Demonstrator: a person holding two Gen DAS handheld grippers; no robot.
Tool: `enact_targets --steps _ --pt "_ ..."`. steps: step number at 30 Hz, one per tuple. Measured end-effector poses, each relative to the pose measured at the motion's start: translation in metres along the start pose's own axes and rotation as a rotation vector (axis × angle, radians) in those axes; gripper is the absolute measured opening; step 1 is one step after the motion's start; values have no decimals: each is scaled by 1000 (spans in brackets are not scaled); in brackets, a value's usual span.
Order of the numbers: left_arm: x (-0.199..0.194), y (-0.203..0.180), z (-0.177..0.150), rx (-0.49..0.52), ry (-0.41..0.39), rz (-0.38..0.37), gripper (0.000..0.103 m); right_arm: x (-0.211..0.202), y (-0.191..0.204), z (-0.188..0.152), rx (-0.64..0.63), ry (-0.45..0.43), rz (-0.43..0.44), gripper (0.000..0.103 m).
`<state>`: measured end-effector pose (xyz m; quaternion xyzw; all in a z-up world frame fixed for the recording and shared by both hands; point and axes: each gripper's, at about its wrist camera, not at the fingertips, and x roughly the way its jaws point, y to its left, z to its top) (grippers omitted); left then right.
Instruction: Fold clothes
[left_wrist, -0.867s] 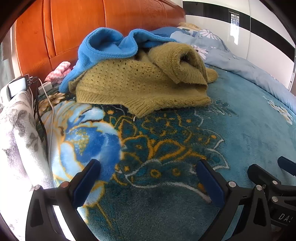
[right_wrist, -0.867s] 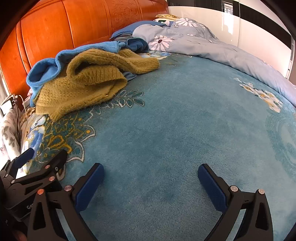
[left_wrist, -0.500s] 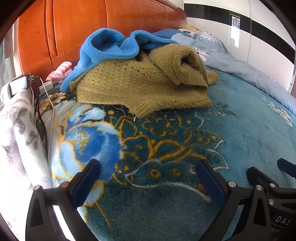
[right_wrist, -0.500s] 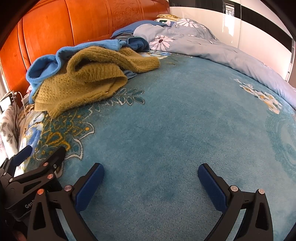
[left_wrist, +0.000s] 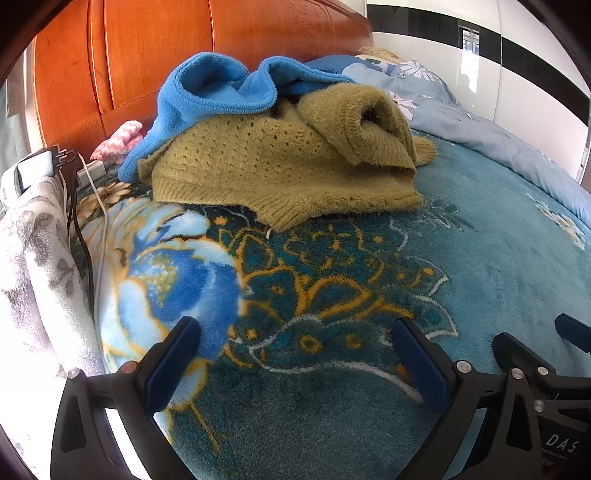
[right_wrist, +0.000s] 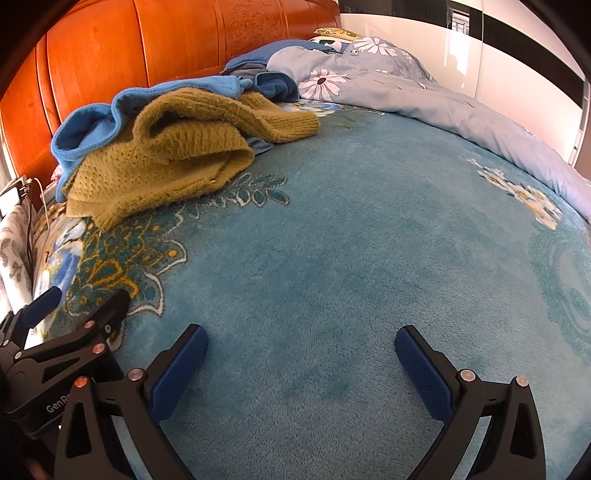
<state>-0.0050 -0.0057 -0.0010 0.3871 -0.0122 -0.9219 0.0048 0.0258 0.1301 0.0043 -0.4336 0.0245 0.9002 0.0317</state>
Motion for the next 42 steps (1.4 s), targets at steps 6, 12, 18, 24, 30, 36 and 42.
enact_targets --steps 6,12,18,24,30,36,42 --pt "0 0 -2 -3 -15 1 103 0 2 1 -1 2 -5 103" --pt "-2 0 -4 -5 -25 3 103 0 2 1 1 3 -5 103" --pt "-1 0 -1 -1 -11 -1 103 2 0 0 0 3 -6 103" --pt "1 0 3 -1 0 -6 103 2 2 0 -4 6 -13 103" --pt "1 0 1 -2 -13 -4 103 2 1 -2 -2 1 -8 103" --pt "0 0 -3 -6 -39 3 103 2 1 -1 0 0 -4 103" --pt "-5 1 -7 -8 -47 7 103 3 1 -1 3 1 0 103"
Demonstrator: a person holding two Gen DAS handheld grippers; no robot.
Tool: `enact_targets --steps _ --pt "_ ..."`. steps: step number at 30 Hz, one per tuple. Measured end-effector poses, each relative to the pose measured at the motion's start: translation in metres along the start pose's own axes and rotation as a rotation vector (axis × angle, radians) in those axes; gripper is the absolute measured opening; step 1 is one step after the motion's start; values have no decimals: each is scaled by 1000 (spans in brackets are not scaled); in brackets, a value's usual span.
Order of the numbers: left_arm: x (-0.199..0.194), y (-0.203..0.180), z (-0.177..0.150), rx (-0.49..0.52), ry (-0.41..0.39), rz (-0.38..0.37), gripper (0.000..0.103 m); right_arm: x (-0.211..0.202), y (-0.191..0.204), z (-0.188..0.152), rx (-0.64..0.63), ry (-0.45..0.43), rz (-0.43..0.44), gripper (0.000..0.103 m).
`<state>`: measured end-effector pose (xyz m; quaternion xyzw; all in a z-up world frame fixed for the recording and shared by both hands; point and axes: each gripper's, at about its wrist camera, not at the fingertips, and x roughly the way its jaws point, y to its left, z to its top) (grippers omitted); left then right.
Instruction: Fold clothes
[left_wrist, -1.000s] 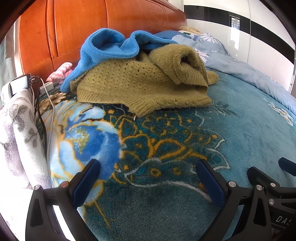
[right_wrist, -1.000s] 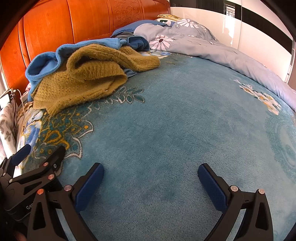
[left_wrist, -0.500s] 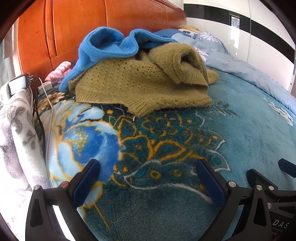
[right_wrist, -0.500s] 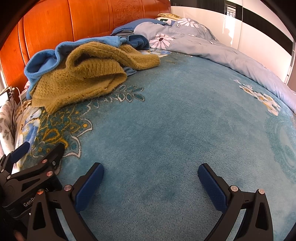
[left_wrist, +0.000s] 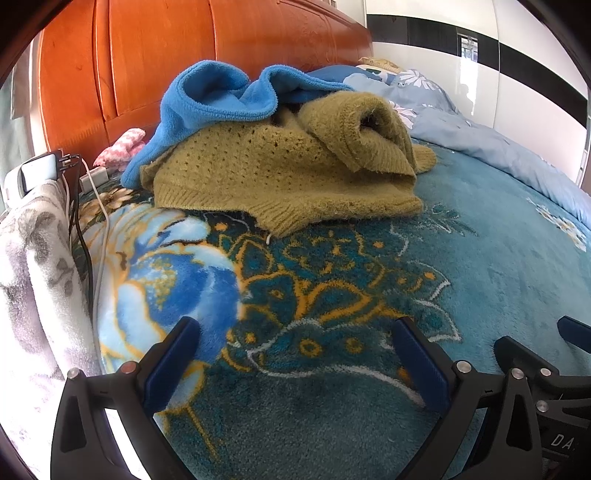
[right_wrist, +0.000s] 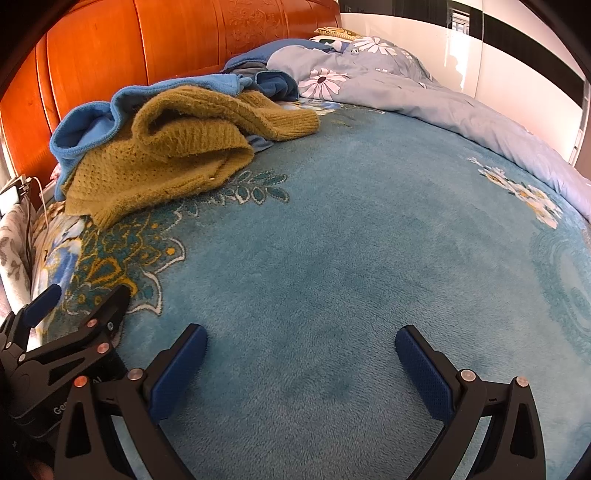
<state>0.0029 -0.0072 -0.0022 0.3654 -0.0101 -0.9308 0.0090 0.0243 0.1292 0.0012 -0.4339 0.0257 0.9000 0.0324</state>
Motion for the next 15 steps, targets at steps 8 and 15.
enact_targets --steps 8,15 --pt "3 2 9 -5 54 -21 103 -1 0 0 -1 -2 -2 103" --pt "4 6 14 61 88 -62 103 -5 -4 1 19 -7 18 103"
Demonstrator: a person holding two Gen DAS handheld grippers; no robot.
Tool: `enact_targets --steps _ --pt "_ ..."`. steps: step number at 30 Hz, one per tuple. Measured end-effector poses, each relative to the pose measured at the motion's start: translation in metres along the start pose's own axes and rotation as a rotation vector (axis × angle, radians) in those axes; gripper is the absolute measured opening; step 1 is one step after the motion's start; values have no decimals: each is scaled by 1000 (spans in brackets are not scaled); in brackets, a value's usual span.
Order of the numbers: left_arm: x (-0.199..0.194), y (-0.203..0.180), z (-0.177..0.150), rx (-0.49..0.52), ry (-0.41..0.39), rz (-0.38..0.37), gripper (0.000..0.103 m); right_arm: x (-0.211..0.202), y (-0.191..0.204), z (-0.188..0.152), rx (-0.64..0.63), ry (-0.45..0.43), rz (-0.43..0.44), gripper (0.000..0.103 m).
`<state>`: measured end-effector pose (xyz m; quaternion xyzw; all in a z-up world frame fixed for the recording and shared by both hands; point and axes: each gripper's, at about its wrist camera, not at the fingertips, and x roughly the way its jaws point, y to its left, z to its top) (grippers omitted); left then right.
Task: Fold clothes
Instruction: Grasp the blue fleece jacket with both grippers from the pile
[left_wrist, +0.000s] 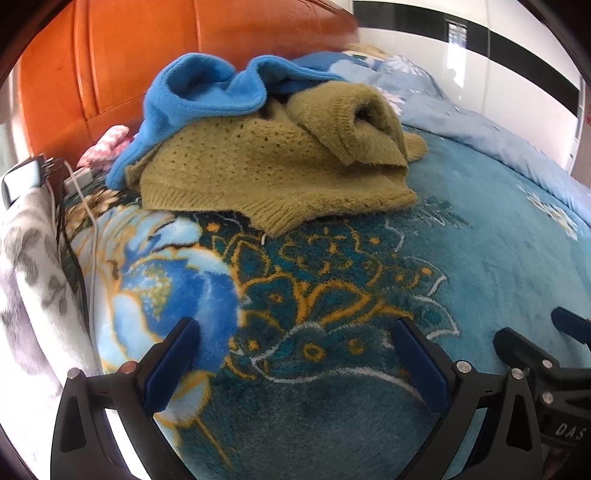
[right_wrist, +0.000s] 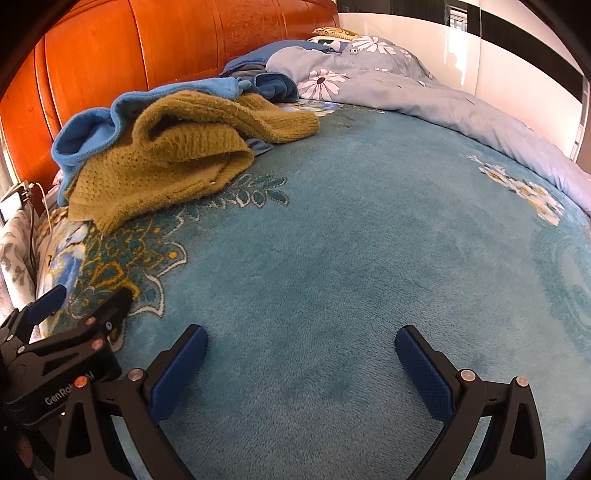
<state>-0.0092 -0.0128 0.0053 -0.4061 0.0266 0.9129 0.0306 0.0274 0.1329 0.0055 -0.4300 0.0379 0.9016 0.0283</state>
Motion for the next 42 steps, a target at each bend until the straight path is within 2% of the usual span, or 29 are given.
enact_targets --steps 3,8,11,14,18,20,21,23,24,26,28,34,37,42 --pt "-10 5 12 14 -2 36 103 -5 0 1 -2 -12 0 103" --pt "-35 34 57 -44 -121 51 103 -12 -8 6 8 -37 6 103" --pt "-33 62 95 -110 -159 97 103 -11 -14 8 38 -33 3 103" --pt "-23 85 126 -159 -156 144 103 -7 -17 6 49 -21 1 103" --pt "-7 98 145 -155 -137 155 98 -9 -15 9 45 -32 19 103" --pt "-3 99 150 -162 -117 140 78 -9 -14 16 45 -38 33 103" --pt "-2 100 151 -169 -106 132 72 -9 -13 20 44 -38 39 103" --pt "3 105 153 -196 -86 104 53 -12 -9 34 44 -57 60 103" --pt "4 107 152 -212 -78 89 49 -14 -7 42 47 -70 76 103" --pt "7 111 152 -234 -69 58 27 -19 -1 61 49 -92 114 103" --pt "9 112 154 -229 -58 55 12 -23 10 86 34 -112 149 103" --pt "-13 110 151 -238 -88 -81 9 -32 48 142 -18 -164 242 103" --pt "-34 113 146 -270 -114 -160 7 -33 65 161 -36 -170 287 103" --pt "-57 104 139 -225 -132 -245 6 -27 87 179 -37 -140 365 100"
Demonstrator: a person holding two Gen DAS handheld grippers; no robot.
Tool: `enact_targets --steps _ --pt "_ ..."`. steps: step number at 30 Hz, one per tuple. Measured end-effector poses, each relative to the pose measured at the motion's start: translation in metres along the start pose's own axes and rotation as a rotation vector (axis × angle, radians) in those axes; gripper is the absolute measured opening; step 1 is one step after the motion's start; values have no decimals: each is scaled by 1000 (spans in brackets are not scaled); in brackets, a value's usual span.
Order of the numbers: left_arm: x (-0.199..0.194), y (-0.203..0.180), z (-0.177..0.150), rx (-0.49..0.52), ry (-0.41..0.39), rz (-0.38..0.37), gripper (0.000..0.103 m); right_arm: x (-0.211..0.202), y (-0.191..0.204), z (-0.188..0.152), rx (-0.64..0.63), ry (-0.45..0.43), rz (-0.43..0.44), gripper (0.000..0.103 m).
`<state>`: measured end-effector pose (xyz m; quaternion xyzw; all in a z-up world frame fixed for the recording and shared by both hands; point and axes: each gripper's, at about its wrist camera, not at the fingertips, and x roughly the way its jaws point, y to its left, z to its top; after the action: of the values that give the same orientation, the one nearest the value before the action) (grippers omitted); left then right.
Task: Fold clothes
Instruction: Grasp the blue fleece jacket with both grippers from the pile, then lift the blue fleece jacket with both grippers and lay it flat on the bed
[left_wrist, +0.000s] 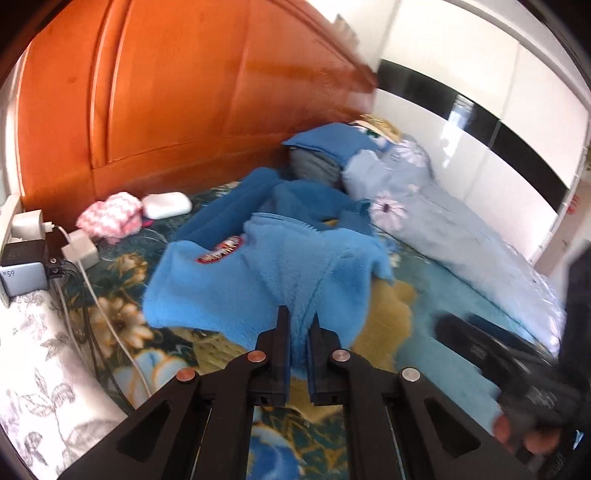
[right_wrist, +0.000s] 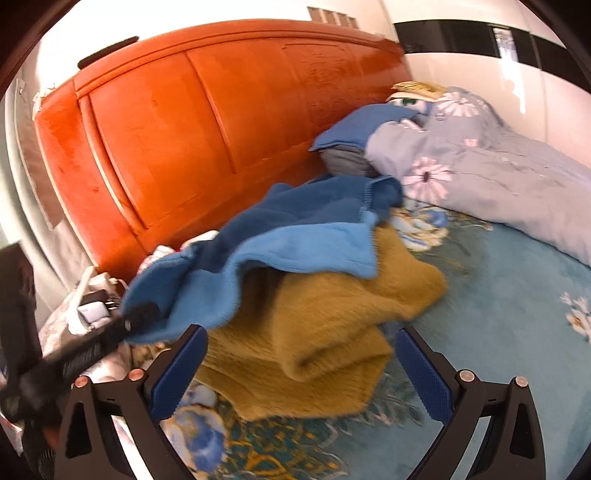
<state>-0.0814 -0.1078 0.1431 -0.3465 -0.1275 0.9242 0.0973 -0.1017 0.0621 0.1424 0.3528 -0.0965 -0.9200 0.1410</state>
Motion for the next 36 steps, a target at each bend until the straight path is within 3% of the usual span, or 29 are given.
enact_targets --steps 3,5,16,19,21,23,26,31,36 --pt "-4 0 1 -18 -5 -21 6 13 4 5 34 30 38 87" --pt "-2 4 3 -34 5 -27 6 22 6 7 51 52 46 72" --pt "8 15 12 -51 9 -14 7 85 28 24 85 214 112 38" --pt "14 17 14 -49 18 -7 7 95 27 22 115 237 138 36" --pt "18 19 15 -47 26 -5 7 99 26 21 127 250 146 26" --pt "22 21 15 -40 34 2 7 103 23 21 154 262 148 7" --pt "29 23 16 -42 51 14 7 106 16 20 199 285 169 6" --pt "19 18 23 -32 17 0 6 87 10 26 213 233 213 6" --pt "-12 -18 40 27 -30 -120 5 39 -11 46 270 104 309 5"
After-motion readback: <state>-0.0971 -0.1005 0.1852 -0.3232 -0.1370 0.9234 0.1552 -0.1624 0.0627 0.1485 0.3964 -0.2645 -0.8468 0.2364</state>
